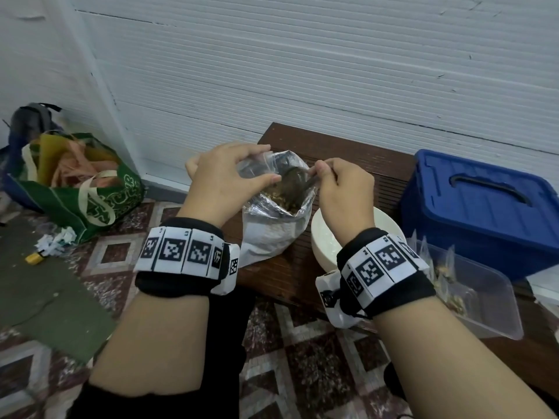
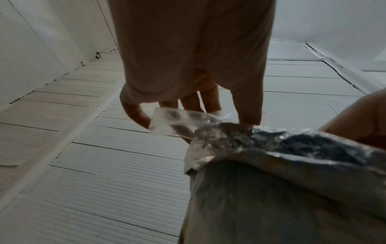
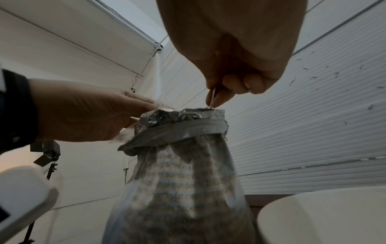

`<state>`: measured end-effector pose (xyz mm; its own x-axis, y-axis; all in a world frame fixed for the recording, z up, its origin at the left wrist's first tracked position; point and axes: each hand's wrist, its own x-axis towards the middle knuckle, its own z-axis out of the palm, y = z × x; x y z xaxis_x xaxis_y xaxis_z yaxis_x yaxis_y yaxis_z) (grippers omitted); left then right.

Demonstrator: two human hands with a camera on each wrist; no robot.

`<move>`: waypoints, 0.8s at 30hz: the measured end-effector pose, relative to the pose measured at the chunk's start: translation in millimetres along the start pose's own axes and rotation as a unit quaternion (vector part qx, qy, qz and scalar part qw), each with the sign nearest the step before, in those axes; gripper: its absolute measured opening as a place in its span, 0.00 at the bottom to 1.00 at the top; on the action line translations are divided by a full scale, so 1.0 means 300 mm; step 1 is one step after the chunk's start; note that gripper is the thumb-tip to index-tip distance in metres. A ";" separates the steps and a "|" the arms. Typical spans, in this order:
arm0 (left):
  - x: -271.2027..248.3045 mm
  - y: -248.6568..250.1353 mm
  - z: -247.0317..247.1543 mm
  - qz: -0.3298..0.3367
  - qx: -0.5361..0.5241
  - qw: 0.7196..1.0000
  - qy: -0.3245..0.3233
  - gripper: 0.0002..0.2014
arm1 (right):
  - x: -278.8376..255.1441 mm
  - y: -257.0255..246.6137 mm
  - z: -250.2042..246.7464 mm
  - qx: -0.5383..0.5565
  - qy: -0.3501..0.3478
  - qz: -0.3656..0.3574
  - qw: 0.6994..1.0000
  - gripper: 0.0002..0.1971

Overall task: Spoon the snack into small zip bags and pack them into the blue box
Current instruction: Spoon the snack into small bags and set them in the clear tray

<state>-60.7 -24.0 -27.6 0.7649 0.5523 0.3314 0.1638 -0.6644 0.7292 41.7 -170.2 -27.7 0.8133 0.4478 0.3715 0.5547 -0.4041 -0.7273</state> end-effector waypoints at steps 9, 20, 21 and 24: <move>-0.003 0.004 -0.005 -0.019 -0.024 0.999 0.040 0.26 | 0.013 0.007 -0.008 0.107 0.051 0.142 0.983 0.16; 0.000 -0.007 -0.046 -0.010 0.017 0.999 0.026 0.24 | 0.059 0.021 -0.062 0.176 0.107 0.228 0.952 0.16; 0.002 -0.013 -0.046 -0.011 0.022 1.000 0.018 0.26 | 0.066 0.019 -0.071 0.177 0.114 0.228 0.950 0.16; 0.007 -0.020 -0.048 -0.011 0.042 0.999 -0.005 0.29 | 0.088 0.014 -0.105 0.181 0.141 0.219 0.948 0.16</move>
<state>-69.1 -11.7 -22.7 0.7663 0.5629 0.3097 0.2318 -0.6918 0.6839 71.0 -185.2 -2.6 0.9947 0.0491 0.0900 0.0974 -0.1800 -0.9788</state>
